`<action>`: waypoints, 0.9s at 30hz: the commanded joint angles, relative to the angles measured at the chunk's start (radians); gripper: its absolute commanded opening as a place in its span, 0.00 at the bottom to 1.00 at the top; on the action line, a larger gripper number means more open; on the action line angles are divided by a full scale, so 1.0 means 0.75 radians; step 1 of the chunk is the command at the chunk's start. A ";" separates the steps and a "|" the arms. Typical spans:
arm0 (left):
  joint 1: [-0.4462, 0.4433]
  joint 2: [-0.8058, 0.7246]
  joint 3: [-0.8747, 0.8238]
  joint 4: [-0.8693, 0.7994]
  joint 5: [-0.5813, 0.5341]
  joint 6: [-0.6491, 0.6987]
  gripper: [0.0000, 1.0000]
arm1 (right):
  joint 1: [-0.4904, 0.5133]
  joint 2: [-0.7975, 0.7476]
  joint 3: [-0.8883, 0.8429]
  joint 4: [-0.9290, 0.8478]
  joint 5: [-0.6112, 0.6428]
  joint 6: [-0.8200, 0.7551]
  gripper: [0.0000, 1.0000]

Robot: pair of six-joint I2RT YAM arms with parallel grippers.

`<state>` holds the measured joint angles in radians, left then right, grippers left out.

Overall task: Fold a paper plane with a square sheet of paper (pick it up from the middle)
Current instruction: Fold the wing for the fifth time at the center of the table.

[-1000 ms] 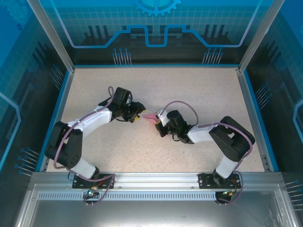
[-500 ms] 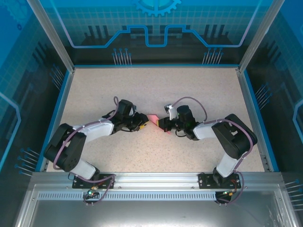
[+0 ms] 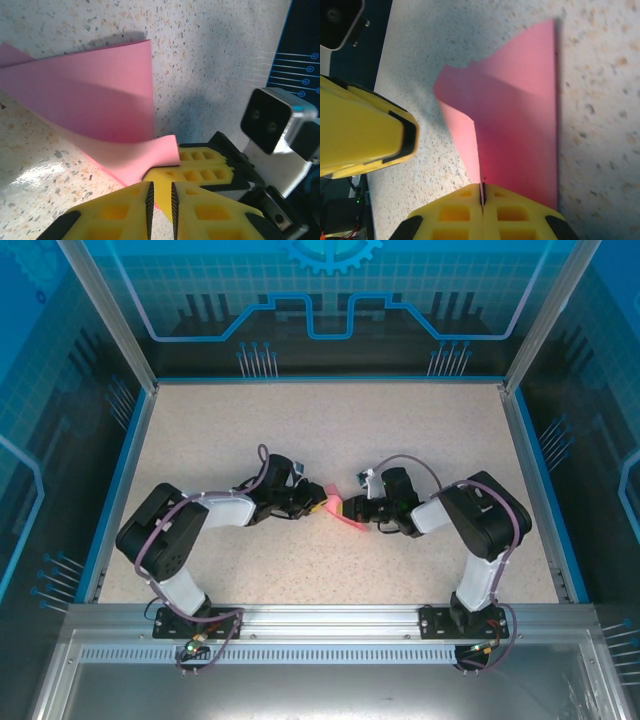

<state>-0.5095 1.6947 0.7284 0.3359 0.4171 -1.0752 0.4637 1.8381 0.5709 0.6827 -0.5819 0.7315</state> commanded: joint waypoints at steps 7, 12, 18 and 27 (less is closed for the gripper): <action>-0.040 0.113 0.044 0.068 0.052 0.011 0.17 | -0.032 0.016 0.015 0.013 -0.108 0.088 0.00; -0.041 0.145 0.075 0.048 0.040 0.029 0.15 | -0.033 0.012 0.017 -0.017 -0.102 0.076 0.00; -0.043 0.180 0.101 -0.031 0.013 0.058 0.13 | -0.033 -0.004 0.036 -0.113 -0.102 0.014 0.09; -0.044 0.224 0.116 -0.047 0.012 0.066 0.12 | -0.033 -0.120 0.106 -0.406 -0.088 -0.171 0.21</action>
<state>-0.5350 1.8404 0.7856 0.3302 0.4347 -1.0473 0.4511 1.7847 0.6220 0.4927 -0.6434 0.6758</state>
